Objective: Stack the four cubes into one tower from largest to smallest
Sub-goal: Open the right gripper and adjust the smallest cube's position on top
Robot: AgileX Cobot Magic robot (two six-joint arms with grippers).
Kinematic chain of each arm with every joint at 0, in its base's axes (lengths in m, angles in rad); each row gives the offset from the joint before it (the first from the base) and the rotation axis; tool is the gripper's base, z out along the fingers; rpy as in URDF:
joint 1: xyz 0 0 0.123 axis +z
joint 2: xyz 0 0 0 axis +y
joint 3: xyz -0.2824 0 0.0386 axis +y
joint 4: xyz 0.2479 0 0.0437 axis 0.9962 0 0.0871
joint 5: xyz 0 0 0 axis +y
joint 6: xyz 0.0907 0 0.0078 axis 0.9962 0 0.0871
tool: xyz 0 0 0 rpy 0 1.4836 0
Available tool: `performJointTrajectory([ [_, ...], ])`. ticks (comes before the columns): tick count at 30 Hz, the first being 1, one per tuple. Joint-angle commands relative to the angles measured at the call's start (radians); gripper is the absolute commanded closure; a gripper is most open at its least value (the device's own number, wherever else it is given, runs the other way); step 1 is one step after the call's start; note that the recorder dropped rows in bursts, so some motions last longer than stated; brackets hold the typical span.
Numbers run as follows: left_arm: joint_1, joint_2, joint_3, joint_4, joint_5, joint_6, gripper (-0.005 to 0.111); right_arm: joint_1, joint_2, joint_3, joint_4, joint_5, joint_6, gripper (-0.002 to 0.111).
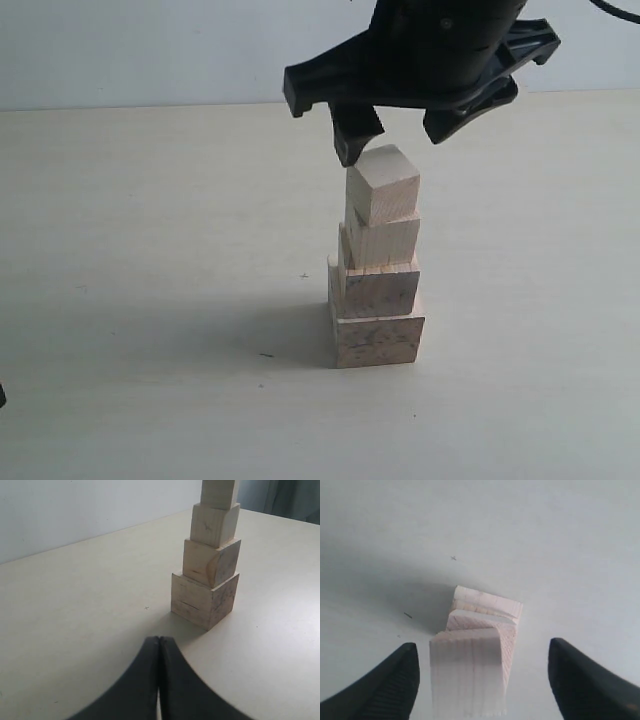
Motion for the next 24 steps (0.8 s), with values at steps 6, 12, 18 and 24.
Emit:
performJointTrajectory([
  [6, 0.001, -0.007, 0.003, 0.001, -0.001, 0.000, 0.107, 0.036, -0.038, -0.007, -0.089, -0.057, 0.011, 0.039],
  [12, 0.001, -0.007, 0.003, 0.001, -0.001, 0.000, 0.107, 0.044, -0.038, 0.022, -0.102, -0.059, 0.011, 0.039],
  [18, 0.001, -0.007, 0.003, 0.001, -0.001, 0.000, 0.107, 0.044, -0.056, 0.126, -0.104, -0.197, 0.009, 0.039],
  [24, 0.001, -0.007, 0.003, 0.001, -0.001, 0.000, 0.107, 0.044, -0.059, 0.126, -0.142, -0.214, -0.001, 0.039],
])
